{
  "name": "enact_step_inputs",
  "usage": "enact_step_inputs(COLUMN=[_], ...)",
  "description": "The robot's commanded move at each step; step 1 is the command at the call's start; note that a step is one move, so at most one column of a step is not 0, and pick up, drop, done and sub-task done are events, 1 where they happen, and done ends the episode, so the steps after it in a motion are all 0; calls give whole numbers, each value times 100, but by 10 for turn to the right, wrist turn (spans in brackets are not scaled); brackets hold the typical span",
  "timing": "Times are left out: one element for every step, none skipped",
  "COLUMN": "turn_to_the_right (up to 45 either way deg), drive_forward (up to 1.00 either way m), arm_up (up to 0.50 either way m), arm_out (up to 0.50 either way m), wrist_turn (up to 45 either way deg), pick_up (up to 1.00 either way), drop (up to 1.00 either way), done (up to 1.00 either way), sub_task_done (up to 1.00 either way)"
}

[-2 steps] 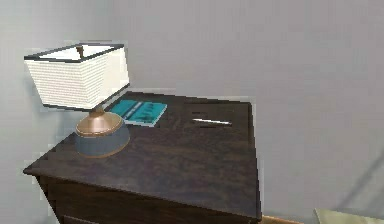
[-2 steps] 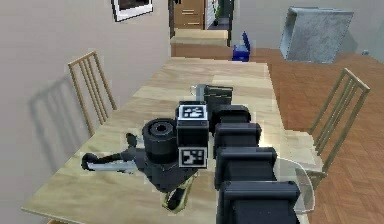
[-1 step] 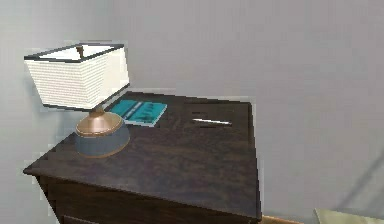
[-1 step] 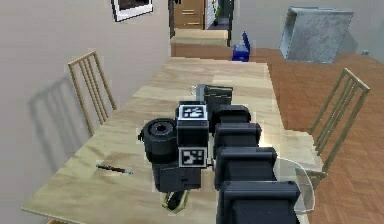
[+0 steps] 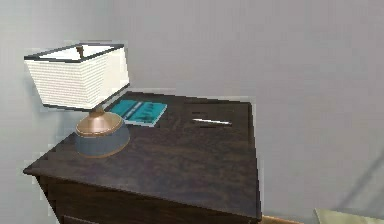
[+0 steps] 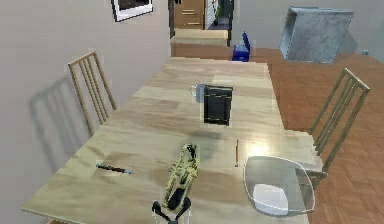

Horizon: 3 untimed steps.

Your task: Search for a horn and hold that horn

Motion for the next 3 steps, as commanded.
enact_step_inputs(turn_to_the_right=[0,0,0], drive_forward=[0,0,0], arm_up=[0,10,0], arm_out=[0,0,0], wrist_turn=[0,0,0], pick_up=[100,0,0], drop=[0,0,0], done=[0,0,100], sub_task_done=[0,0,0])
